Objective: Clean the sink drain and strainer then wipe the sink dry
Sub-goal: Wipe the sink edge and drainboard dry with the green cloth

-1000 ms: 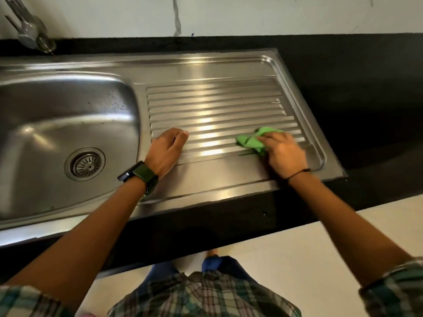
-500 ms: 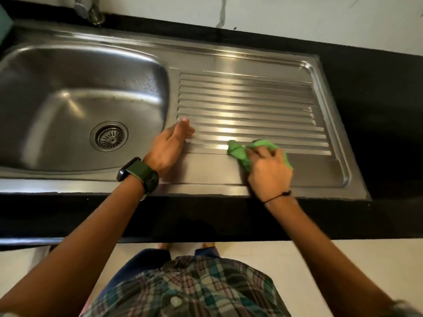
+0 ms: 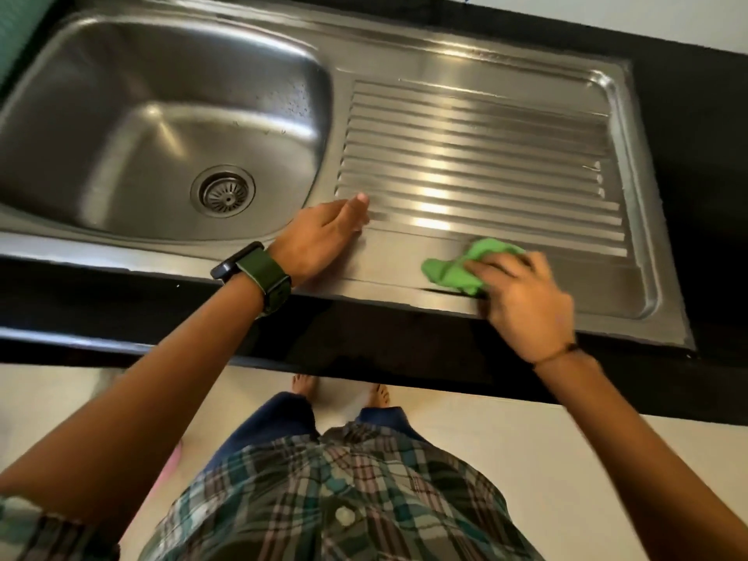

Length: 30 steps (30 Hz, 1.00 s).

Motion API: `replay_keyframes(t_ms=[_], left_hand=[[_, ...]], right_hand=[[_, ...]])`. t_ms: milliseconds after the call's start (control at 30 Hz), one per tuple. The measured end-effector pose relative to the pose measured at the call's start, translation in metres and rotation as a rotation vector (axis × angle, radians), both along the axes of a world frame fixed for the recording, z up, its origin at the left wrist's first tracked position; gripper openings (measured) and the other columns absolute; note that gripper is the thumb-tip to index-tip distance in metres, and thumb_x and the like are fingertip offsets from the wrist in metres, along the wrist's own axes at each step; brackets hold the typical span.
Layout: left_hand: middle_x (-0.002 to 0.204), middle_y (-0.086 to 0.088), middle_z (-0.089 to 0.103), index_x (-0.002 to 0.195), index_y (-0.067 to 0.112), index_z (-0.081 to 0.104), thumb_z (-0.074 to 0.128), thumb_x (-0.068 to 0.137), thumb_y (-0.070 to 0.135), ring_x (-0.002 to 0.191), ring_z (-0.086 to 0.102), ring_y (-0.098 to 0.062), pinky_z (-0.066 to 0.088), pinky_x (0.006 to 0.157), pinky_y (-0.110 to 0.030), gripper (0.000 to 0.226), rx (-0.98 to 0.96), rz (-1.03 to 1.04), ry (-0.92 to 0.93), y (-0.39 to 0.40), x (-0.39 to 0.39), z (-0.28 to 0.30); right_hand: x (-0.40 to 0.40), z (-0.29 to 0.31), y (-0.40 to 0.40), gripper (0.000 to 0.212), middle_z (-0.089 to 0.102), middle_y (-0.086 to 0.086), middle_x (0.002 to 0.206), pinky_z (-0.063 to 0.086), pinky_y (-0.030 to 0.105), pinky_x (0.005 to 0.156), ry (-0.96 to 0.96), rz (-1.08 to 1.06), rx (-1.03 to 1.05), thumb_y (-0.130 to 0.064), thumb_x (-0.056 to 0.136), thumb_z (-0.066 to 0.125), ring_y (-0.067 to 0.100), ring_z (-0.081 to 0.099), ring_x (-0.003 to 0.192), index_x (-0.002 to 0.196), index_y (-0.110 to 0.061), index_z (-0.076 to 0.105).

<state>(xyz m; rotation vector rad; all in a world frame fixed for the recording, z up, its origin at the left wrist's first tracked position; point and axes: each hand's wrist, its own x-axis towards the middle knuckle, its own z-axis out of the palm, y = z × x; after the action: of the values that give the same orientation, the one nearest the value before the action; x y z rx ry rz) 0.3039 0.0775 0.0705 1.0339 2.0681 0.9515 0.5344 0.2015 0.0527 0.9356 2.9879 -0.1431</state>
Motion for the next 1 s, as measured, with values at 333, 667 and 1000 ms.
replay_keyframes(t_ms=[333,667,1000], left_hand=[[0.111,0.0,0.065,0.105,0.018,0.063,0.024,0.097,0.045,0.101,0.06,-0.014,0.042,0.084,-0.023,0.049,0.108,0.172,-0.095,-0.055,-0.018,0.003],[0.099,-0.007,0.07,0.094,0.016,0.067,0.033,0.088,0.058,0.092,0.066,-0.02,0.05,0.094,-0.041,0.054,0.158,0.286,-0.207,-0.141,-0.107,0.002],[0.111,-0.006,0.067,0.103,0.012,0.065,0.027,0.097,0.044,0.106,0.058,-0.022,0.041,0.088,-0.027,0.05,0.12,0.485,0.009,-0.238,-0.201,0.021]], right_hand=[[0.057,0.003,0.017,0.031,0.065,0.02,0.111,0.049,0.047,0.073,0.078,-0.37,0.064,0.006,0.077,0.061,0.047,0.048,0.091,0.106,-0.004,0.068],[-0.16,0.003,-0.14,0.025,0.061,0.002,0.114,0.041,0.04,0.081,0.099,0.078,-0.028,-0.015,0.086,0.052,0.03,0.048,0.108,0.108,-0.018,0.063],[-0.369,-0.011,-0.274,0.028,0.057,-0.002,0.122,0.038,0.042,0.088,0.099,0.219,-0.069,-0.02,0.088,0.046,0.028,0.044,0.117,0.114,-0.023,0.057]])
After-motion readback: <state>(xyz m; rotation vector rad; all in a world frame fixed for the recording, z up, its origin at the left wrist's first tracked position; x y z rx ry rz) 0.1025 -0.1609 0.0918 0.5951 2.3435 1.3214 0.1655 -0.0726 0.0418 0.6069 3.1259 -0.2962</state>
